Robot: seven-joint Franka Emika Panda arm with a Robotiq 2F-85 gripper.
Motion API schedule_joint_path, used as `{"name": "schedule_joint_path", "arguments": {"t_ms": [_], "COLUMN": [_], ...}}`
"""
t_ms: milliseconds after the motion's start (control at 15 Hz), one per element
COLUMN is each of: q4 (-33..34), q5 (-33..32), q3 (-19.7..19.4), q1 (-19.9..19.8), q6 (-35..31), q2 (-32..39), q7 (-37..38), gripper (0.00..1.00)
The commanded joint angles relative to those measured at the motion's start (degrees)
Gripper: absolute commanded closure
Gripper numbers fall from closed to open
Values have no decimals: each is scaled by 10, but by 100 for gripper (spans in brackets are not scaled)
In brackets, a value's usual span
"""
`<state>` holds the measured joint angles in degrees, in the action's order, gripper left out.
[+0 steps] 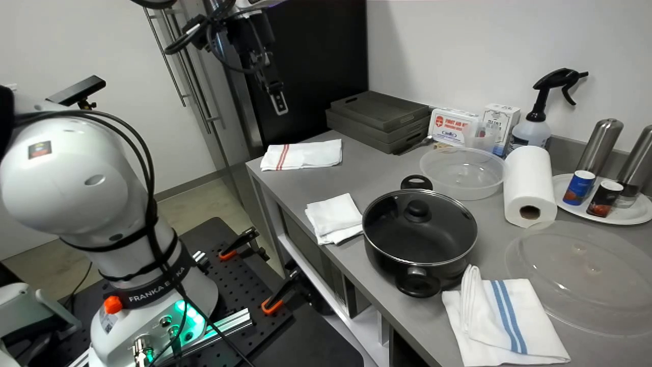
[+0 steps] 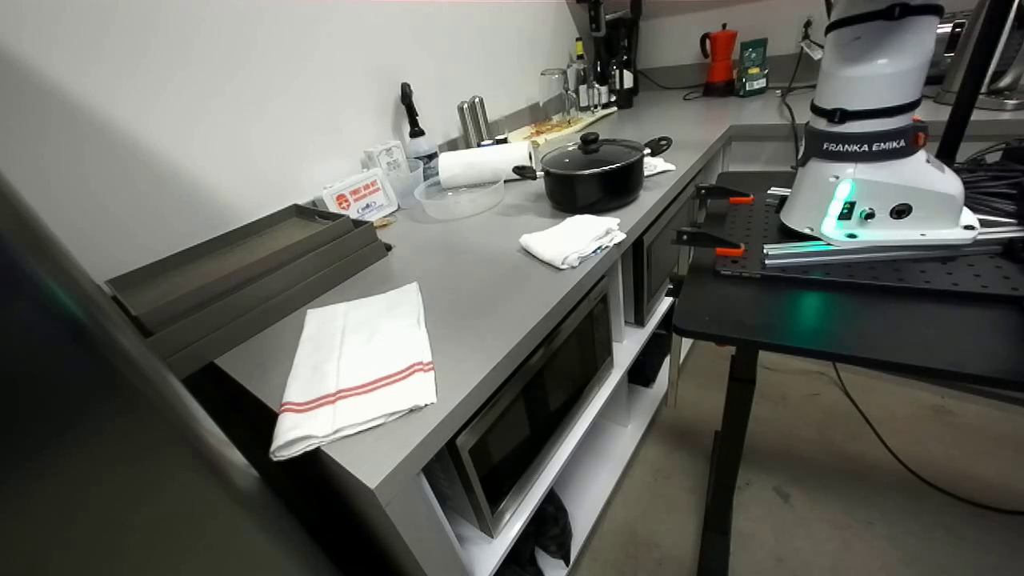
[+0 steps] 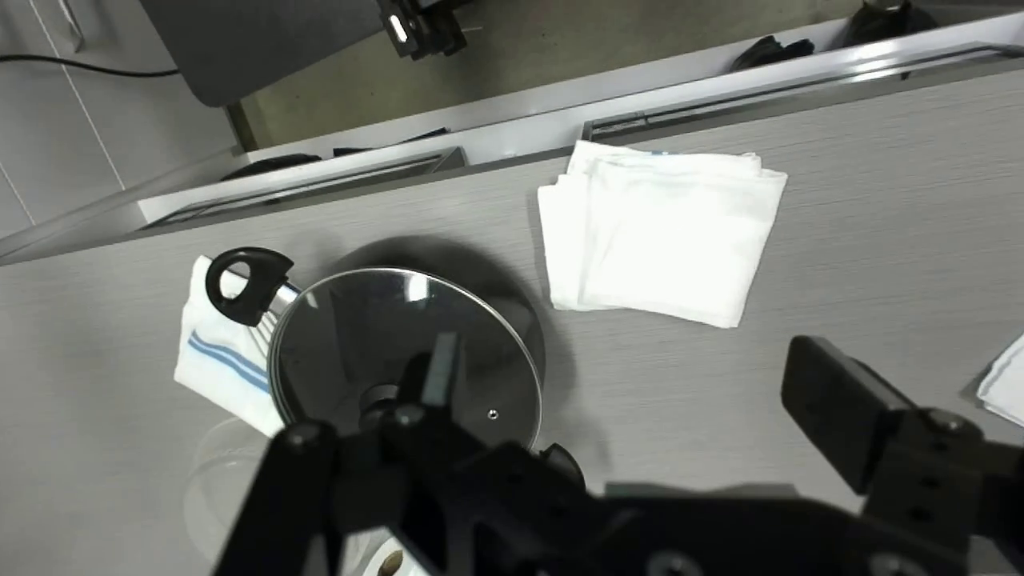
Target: Remove the glass lid from the black pot and put it on the table
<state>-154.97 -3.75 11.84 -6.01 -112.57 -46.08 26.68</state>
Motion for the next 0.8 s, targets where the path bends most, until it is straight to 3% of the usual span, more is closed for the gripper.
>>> {"name": "schedule_joint_path", "arguments": {"t_ms": [0,733], "q4": [56,197], "q5": [-2,25], "q3": [-43,-164], "q1": [-15,-28], "q6": [23,49], "q2": [60,218], "q7": [-32,-142], "gripper": [0,0]}}
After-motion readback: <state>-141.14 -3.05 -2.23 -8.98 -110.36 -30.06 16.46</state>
